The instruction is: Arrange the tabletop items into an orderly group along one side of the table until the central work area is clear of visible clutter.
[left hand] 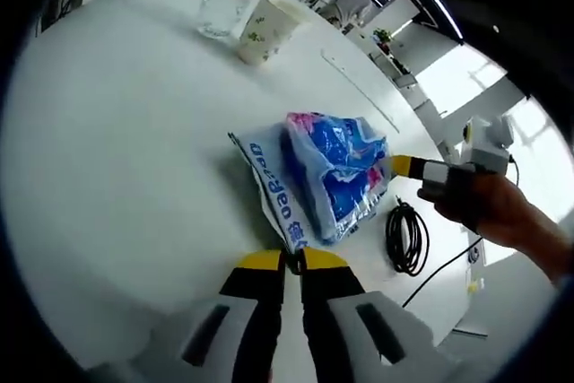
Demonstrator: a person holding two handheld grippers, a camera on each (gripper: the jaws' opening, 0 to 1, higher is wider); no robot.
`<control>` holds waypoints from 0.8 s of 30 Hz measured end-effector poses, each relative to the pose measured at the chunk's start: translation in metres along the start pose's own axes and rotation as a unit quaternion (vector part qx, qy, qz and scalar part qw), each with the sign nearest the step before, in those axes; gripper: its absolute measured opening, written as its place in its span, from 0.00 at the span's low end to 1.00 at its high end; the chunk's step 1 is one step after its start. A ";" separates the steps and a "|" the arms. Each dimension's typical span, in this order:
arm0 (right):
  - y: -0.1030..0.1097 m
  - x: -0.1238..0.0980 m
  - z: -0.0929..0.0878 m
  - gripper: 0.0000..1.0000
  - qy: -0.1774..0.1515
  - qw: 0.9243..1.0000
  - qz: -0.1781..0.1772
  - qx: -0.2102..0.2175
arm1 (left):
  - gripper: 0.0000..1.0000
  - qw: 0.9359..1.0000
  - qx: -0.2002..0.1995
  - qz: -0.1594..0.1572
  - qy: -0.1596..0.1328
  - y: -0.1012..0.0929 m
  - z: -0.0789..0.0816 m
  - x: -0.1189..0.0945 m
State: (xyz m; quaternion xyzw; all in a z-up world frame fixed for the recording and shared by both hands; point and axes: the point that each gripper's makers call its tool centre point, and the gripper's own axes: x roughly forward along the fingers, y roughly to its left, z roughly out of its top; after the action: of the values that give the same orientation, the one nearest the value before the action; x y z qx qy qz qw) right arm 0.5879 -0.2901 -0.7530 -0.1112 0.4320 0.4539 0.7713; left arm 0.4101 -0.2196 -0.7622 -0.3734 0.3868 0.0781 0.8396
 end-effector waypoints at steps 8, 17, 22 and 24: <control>0.000 -0.012 -0.001 0.00 -0.020 0.999 0.016 0.025 | 0.00 1.000 0.007 0.000 -0.007 0.004 0.019 0.001; -0.013 -0.031 -0.005 0.00 -0.047 0.998 -0.011 0.051 | 0.00 0.999 0.044 -0.008 -0.019 -0.003 0.060 0.015; -0.022 -0.040 -0.010 0.00 -0.059 0.994 -0.026 0.089 | 0.00 0.998 0.062 -0.019 -0.028 -0.017 0.086 0.025; -0.024 -0.042 -0.011 0.00 -0.063 0.993 -0.030 0.094 | 0.00 0.997 0.065 -0.019 -0.030 -0.018 0.094 0.029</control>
State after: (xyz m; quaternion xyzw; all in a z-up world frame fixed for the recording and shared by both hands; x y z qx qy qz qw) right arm 0.5918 -0.3350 -0.7326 -0.0221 0.4198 0.3937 0.8175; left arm 0.4933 -0.1729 -0.7329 -0.3228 0.3582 0.0480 0.8747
